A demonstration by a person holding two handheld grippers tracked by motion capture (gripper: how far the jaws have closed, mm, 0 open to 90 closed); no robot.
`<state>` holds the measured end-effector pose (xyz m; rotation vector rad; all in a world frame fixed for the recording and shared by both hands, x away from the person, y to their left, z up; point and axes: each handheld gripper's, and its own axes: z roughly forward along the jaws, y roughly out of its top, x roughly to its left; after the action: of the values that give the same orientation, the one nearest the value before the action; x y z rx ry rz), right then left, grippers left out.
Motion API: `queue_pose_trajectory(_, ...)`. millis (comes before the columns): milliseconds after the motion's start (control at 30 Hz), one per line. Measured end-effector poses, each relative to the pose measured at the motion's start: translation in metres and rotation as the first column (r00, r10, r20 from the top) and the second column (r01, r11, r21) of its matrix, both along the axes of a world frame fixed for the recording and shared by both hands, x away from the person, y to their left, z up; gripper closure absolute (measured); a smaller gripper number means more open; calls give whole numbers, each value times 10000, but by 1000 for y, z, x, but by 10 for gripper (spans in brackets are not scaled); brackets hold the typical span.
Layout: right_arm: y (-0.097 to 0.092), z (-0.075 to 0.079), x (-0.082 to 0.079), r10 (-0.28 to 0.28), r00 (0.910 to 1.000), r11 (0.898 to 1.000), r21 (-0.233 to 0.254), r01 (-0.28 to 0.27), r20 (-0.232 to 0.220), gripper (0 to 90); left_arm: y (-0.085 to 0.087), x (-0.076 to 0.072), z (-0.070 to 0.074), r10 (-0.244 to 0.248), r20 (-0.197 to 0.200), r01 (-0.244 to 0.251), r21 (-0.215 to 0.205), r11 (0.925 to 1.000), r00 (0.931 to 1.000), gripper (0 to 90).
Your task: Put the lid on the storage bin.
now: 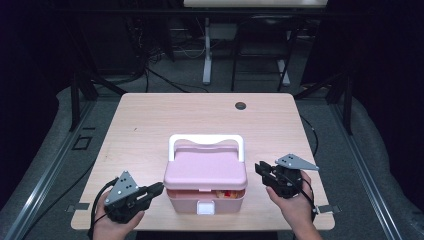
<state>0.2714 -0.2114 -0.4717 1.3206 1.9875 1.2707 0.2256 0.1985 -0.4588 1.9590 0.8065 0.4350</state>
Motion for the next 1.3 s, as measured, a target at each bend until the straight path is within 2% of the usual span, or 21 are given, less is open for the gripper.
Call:
queue_pose_trajectory(533,-2,-5,0,-78,10000,10000,-21,78,-58,759,-1,-2,-13,-43,-303,45,59,10000,9995,853)
queue_pose_trajectory(933,-1,-8,0,-98,9999,9999,-129,97,-76,765,1,-3,-17,-42,-341,48,181,9998,9994,863)
queue_pose_trajectory(967,-1,-8,0,-125,9999,9998,-122,124,-101,767,2,-4,-17,-57,-219,61,184,9998,9997,871)
queue_pose_trajectory(1300,-4,-8,0,-221,9997,9998,-35,221,-80,767,9,-2,-15,176,-259,-178,-65,9998,9995,844)
